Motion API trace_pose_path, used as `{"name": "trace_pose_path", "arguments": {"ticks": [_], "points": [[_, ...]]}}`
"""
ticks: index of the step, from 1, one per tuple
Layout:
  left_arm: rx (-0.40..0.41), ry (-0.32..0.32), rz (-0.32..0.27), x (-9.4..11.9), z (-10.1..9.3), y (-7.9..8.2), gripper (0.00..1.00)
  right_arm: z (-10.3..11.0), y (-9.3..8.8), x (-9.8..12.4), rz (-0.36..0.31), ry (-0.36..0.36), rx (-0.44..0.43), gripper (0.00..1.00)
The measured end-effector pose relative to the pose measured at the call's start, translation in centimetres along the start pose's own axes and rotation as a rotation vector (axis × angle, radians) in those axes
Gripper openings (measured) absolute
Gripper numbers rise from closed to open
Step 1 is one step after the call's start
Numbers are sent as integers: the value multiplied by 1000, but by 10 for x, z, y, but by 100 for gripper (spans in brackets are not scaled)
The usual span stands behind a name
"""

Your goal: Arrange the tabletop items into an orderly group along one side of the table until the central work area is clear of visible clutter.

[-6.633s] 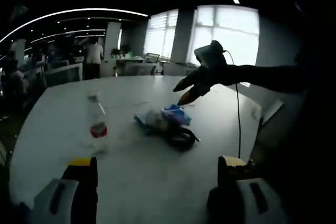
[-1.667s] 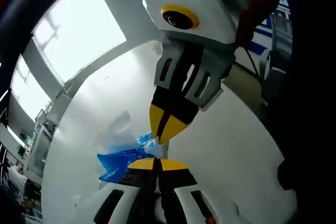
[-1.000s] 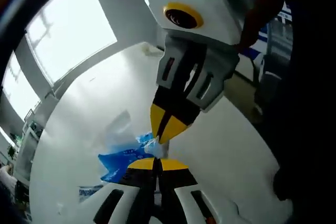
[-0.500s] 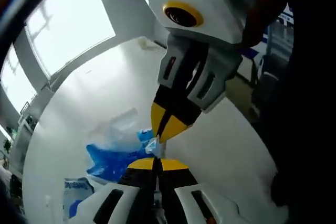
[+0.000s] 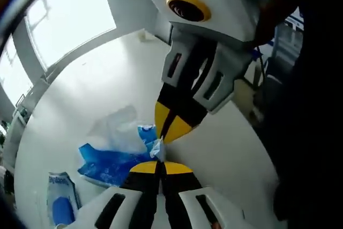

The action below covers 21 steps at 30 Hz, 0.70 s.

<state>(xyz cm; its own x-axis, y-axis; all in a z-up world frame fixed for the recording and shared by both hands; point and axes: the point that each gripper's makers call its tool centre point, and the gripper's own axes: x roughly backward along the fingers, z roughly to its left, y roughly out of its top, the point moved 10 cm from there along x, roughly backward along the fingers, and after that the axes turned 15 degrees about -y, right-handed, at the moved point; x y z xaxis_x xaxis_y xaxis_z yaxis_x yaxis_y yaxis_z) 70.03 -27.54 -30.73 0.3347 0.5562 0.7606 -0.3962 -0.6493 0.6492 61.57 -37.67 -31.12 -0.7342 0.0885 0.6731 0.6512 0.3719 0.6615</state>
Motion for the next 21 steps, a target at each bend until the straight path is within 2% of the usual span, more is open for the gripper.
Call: {"name": "trace_pose_path", "arguments": {"ticks": [5,10,14,21], "points": [[25,-1,1,-3,-3,-3,1,2,-3,-1,12,12,-3,0],[74,14,-23,-2,-3,-7,4,2,-3,-1,15,8,-31,1],[147,20,-61,4,-7,-10,10,-1,-1,-1,7,9,-53,6],[195,57,-128,17,-15,-8,14,-3,4,4,-4,13,-84,12]]}}
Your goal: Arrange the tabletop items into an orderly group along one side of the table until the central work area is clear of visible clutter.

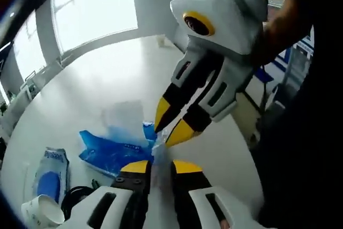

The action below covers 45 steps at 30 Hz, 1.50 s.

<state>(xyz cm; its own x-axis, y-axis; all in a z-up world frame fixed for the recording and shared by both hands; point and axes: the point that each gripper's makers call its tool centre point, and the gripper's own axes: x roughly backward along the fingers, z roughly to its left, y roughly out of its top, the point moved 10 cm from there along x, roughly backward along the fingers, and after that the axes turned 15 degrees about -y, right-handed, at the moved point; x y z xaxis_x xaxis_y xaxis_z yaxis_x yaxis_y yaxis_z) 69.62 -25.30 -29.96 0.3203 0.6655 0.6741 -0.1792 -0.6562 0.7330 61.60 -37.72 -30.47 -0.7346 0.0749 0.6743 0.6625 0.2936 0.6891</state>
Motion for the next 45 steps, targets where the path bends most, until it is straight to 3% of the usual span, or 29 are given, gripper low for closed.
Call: {"name": "trace_pose_path", "arguments": {"ticks": [7,15,22,27,33,40,45], "points": [[28,30,-36,12,-7,-3,19,-3,13,9,-37,-4,-28,18],[122,118,-133,38,-15,-11,24,-7,30,14,-64,2,-77,27],[186,209,-189,79,-25,-22,33,-8,42,16,-84,19,-93,38],[270,292,-189,115,-36,-40,40,-12,54,14,-105,21,-94,44],[325,364,-170,142,-48,-61,46,-17,68,11,-106,37,-65,49],[453,440,-245,170,-68,-77,57,-19,78,5,-100,55,-69,59],[492,516,-270,200,-82,-82,62,-18,82,3,-95,66,-58,64]]}}
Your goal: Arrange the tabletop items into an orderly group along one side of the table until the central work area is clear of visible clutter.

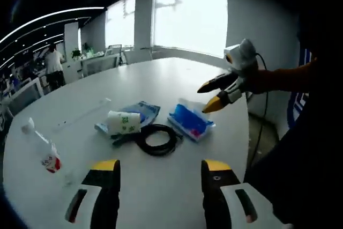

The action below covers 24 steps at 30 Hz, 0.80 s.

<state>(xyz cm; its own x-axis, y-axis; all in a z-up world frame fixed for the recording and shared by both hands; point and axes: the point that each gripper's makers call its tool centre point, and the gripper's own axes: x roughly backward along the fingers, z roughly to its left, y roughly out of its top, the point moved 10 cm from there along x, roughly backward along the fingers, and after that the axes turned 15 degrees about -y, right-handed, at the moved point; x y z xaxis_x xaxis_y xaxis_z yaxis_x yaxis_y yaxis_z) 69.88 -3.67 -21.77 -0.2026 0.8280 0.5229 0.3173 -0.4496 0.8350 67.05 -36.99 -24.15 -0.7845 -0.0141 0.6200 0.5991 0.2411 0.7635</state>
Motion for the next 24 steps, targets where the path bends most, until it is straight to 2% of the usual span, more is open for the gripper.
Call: {"name": "trace_pose_path", "arguments": {"ticks": [7,13,16,21,24], "points": [[64,99,-60,41,10,-2,68,0,9,-2,2,8,3,72],[74,138,-55,64,15,-12,75,2,18,-4,6,15,16,77],[106,166,-80,77,16,-15,80,4,24,-3,9,19,43,79],[125,192,-90,89,12,-16,84,7,31,-4,21,36,54,88],[131,204,-94,96,14,-17,87,8,33,-5,15,39,75,89]]}}
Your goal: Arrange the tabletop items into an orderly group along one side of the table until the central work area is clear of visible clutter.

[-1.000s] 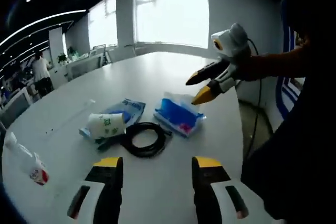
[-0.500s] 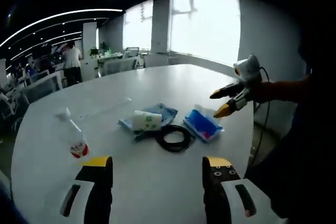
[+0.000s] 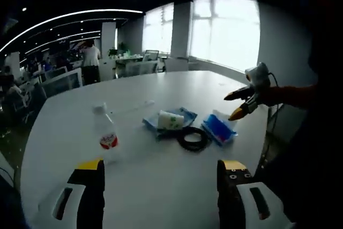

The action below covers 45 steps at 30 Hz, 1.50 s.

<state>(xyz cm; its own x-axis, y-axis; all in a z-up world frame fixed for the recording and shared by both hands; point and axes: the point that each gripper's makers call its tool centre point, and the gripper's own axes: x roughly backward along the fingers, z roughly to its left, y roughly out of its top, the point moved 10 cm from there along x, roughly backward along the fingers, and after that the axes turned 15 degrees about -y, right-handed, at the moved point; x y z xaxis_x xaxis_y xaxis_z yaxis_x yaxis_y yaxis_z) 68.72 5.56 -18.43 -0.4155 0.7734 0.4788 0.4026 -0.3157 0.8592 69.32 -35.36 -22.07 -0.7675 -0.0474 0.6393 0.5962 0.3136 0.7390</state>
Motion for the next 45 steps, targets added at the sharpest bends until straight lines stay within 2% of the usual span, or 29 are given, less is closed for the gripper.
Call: {"name": "trace_pose_path", "arguments": {"ticks": [6,11,19,30,35,45], "points": [[17,21,-4,4,9,-1,95,2,9,-5,-5,19,-33,92],[25,28,-11,3,8,-2,99,5,22,-11,-18,23,-13,91],[19,18,9,2,5,-6,99,13,45,-27,-14,43,47,90],[23,4,13,1,-2,-13,99,19,59,-54,40,90,87,84],[28,-9,-9,2,-3,-13,99,22,65,-65,50,108,133,82],[22,-10,-2,3,-3,-14,99,37,75,-90,59,148,221,77]]}}
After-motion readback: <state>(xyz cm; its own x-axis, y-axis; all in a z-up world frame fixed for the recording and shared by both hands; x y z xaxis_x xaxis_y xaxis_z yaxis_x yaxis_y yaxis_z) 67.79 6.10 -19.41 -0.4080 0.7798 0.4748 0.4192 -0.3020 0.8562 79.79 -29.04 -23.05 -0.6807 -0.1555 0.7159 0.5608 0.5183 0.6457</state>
